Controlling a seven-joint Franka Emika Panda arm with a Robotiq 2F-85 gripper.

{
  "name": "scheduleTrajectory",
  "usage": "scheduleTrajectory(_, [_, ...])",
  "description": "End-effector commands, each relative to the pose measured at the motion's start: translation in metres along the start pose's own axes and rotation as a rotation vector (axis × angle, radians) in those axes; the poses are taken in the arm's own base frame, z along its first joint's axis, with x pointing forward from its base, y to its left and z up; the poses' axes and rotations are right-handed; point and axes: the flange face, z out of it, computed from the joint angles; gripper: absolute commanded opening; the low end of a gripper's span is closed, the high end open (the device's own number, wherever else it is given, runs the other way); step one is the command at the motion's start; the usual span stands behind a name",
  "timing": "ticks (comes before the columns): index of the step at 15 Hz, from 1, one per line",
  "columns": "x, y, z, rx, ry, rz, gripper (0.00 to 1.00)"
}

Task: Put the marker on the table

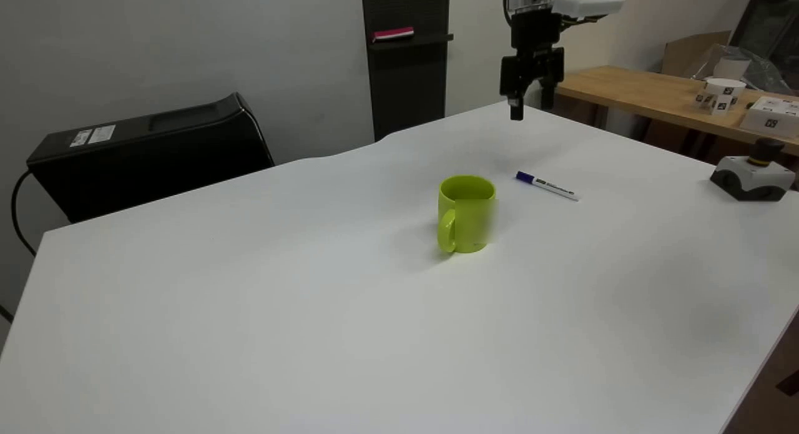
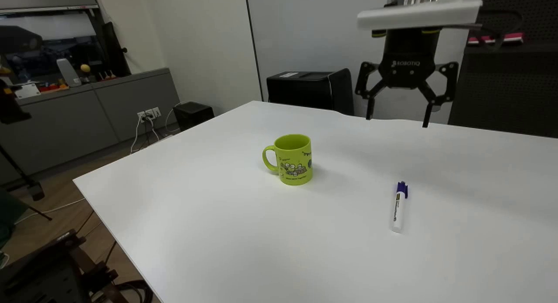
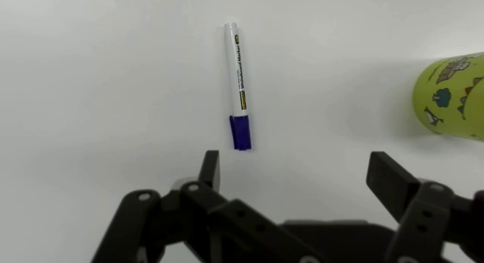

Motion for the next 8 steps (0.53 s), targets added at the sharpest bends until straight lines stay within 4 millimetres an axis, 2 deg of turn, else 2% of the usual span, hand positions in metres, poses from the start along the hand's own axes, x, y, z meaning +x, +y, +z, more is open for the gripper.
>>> scheduleTrajectory(1, [-0.007, -0.014, -0.050, -0.010, 0.015, 0.046, 1.00])
scheduleTrajectory(5, [-0.012, -0.039, -0.085, -0.023, 0.040, 0.057, 1.00])
scheduleTrajectory(8, [-0.014, -0.060, -0.100, -0.029, 0.051, 0.064, 1.00])
